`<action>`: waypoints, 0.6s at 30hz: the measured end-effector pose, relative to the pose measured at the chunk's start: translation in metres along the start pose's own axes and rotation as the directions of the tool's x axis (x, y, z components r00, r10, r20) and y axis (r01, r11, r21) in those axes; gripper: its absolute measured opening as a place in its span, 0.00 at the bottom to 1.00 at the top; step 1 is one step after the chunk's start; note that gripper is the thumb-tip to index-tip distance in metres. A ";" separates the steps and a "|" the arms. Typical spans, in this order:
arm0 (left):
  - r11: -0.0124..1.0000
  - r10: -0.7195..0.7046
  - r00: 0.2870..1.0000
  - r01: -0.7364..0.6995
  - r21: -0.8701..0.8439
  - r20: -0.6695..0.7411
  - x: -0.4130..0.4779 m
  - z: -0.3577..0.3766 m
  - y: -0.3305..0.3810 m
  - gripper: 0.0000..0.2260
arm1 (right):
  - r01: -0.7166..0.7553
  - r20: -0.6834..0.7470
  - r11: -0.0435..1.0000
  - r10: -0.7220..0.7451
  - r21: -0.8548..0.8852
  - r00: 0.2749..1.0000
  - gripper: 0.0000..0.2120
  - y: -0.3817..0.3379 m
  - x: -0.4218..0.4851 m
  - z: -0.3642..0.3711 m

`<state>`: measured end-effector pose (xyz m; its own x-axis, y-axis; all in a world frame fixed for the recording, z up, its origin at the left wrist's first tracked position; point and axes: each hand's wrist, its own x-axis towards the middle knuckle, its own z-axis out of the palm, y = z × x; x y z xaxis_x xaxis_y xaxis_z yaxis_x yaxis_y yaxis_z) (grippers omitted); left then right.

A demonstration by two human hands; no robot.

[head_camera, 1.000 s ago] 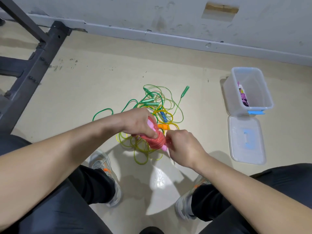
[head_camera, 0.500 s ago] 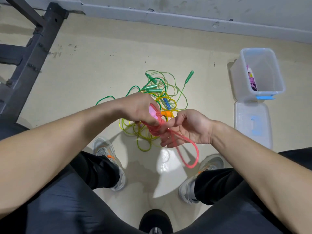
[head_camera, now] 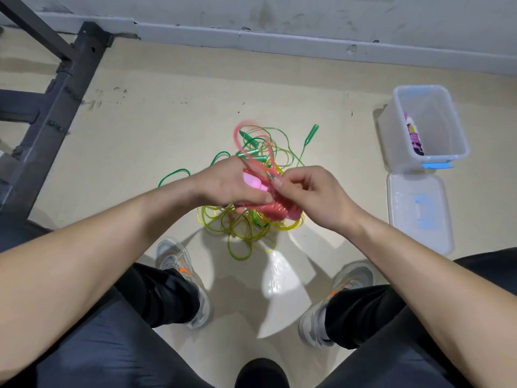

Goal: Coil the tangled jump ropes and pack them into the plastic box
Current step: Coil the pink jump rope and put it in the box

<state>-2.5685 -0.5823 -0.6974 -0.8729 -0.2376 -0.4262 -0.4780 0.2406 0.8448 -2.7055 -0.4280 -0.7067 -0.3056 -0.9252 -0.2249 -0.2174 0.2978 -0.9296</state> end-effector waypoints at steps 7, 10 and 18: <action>0.997 0.072 0.994 -0.070 0.024 -0.080 0.003 0.013 0.006 0.10 | 0.180 -0.158 0.971 -0.204 -0.155 0.966 0.09 -0.001 0.005 -0.003; 0.990 0.041 0.995 -0.028 0.139 -0.091 0.003 0.020 0.004 0.10 | 0.089 -0.109 0.988 -0.075 0.127 0.991 0.13 -0.003 0.001 0.006; 0.852 -0.263 0.948 0.142 -0.504 -0.179 0.002 0.036 0.018 0.05 | 0.073 -0.340 0.935 0.052 0.347 0.939 0.14 -0.029 0.008 0.004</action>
<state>-2.5821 -0.5447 -0.6946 -0.6841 -0.4567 -0.5687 -0.4816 -0.3026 0.8225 -2.6976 -0.4453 -0.6827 -0.6132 -0.7734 -0.1606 0.0961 0.1288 -0.9870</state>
